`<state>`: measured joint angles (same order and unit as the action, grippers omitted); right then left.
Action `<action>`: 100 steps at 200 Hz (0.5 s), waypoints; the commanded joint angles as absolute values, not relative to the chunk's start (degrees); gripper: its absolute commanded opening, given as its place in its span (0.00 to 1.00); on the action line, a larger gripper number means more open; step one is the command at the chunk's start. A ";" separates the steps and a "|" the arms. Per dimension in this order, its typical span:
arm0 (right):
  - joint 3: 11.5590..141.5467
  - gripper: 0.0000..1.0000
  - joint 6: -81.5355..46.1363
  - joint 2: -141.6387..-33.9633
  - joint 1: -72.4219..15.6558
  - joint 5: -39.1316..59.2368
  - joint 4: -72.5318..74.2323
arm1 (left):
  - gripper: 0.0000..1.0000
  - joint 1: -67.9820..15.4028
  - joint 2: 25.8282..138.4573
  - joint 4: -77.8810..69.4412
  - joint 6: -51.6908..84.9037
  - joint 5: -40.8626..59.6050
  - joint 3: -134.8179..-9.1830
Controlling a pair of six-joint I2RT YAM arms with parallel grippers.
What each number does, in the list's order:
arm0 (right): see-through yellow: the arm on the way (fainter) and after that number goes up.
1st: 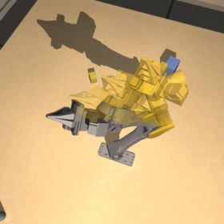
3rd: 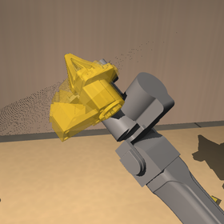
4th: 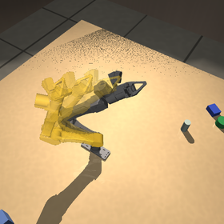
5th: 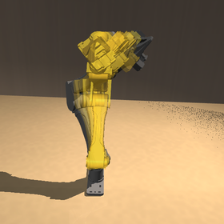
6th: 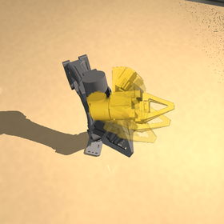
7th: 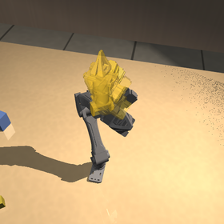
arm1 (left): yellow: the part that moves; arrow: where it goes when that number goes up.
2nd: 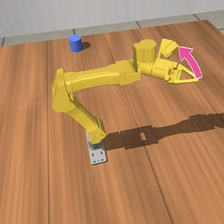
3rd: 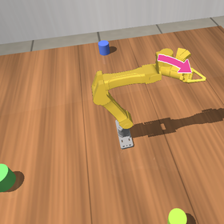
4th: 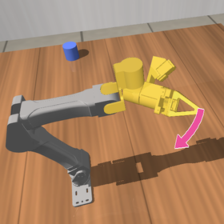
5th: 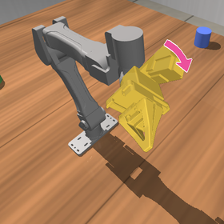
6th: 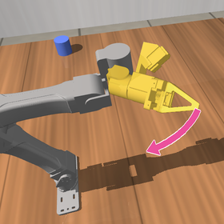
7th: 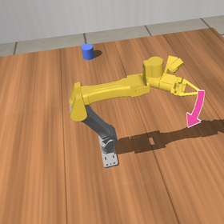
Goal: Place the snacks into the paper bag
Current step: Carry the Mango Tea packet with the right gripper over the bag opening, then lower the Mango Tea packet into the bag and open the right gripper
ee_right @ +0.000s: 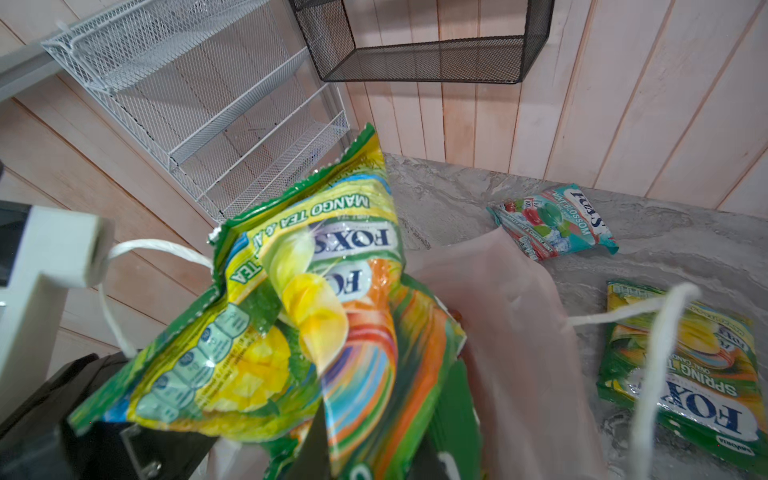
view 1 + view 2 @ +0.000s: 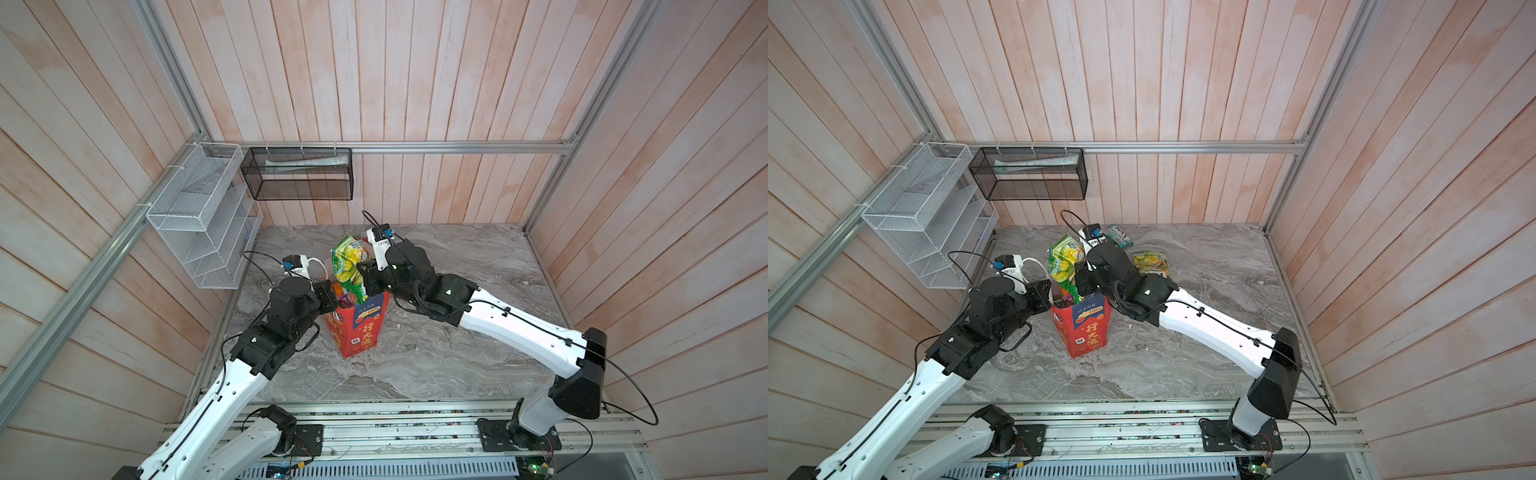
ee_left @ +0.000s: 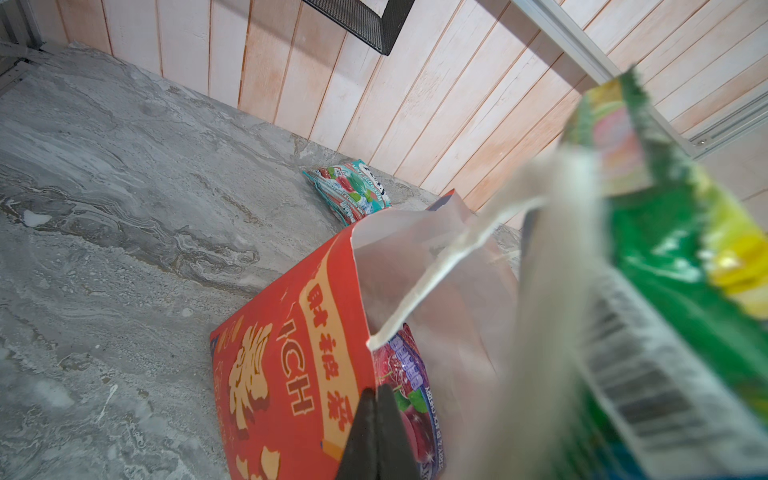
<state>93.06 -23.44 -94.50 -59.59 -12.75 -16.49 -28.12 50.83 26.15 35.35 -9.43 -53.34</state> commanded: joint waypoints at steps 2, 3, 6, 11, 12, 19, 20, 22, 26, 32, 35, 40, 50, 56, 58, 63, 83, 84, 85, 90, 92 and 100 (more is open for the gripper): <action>95.87 0.10 -21.03 -96.71 -59.84 -14.31 -15.31 | 0.00 -28.07 49.29 24.93 35.24 -8.70 -52.91; 95.97 0.10 -20.97 -96.83 -59.85 -14.36 -15.43 | 0.00 -28.05 49.25 24.90 35.24 -8.70 -52.91; 96.44 0.10 -20.80 -97.26 -59.74 -14.57 -15.87 | 0.00 -28.07 49.16 24.84 35.24 -8.70 -52.84; 97.12 0.10 -20.62 -97.99 -59.72 -14.81 -16.51 | 0.00 -28.12 49.05 24.84 35.24 -8.66 -52.80; 97.30 0.10 -20.59 -98.08 -59.74 -14.83 -16.65 | 0.00 -28.12 49.05 24.77 35.24 -8.64 -52.77; 98.01 0.10 -20.33 -98.86 -59.71 -14.94 -17.43 | 0.00 -28.08 48.93 24.70 35.24 -8.44 -52.72; 98.14 0.10 -20.36 -98.95 -59.74 -14.94 -17.50 | 0.00 -28.10 48.94 24.70 35.24 -8.44 -52.73; 98.32 0.10 -20.29 -99.16 -59.74 -14.94 -17.67 | 0.00 -28.08 48.91 24.70 35.24 -8.44 -52.73; 98.72 0.10 -20.19 -99.49 -59.76 -14.95 -18.09 | 0.00 -28.09 49.00 24.70 35.18 -8.36 -52.79; 99.39 0.11 -20.20 -99.94 -59.74 -15.35 -18.78 | 0.00 -28.08 49.16 24.70 35.13 -8.35 -52.82; 99.74 0.11 -20.23 -100.14 -59.71 -15.56 -19.13 | 0.00 -28.06 49.13 24.74 35.08 -8.39 -52.75; 100.34 0.11 -20.25 -100.55 -59.71 -16.11 -19.79 | 0.00 -28.10 49.21 24.80 35.07 -8.44 -52.90; 101.23 0.11 -20.30 -101.38 -59.77 -17.04 -21.35 | 0.00 -28.11 49.30 24.91 34.98 -8.61 -52.91; 102.37 0.11 -20.31 -102.00 -59.64 -17.72 -22.69 | 0.00 -28.10 49.27 24.94 34.90 -8.74 -52.95; 102.72 0.11 -20.44 -102.18 -59.60 -17.94 -23.27 | 0.00 -28.05 49.25 24.96 34.94 -8.78 -52.99; 103.58 0.11 -20.39 -102.76 -59.52 -18.34 -24.38 | 0.00 -28.08 49.24 24.96 34.92 -8.83 -53.00; 105.68 0.12 -20.90 -104.08 -59.00 -18.00 -27.33 | 0.00 -28.08 48.93 24.96 34.89 -9.17 -52.89; 105.71 0.12 -20.91 -104.16 -58.99 -17.92 -27.42 | 0.00 -28.10 48.94 25.00 34.89 -9.20 -52.90; 105.72 0.12 -20.96 -104.20 -58.94 -17.84 -27.51 | 0.00 -28.11 48.95 25.03 34.89 -9.21 -52.91; 106.05 0.12 -20.99 -104.36 -58.81 -17.37 -27.95 | 0.00 -28.07 48.80 25.05 34.89 -9.38 -52.91; 106.21 0.12 -21.07 -104.44 -58.80 -17.33 -28.24 | 0.00 -28.07 48.79 25.05 34.85 -9.46 -52.87; 106.89 0.12 -21.27 -104.85 -58.72 -17.31 -29.20 | 0.00 -28.12 48.87 25.22 34.81 -9.64 -52.93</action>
<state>103.68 -20.97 -103.90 -59.33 -16.27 -25.50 -28.12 50.15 27.00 35.35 -9.45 -53.32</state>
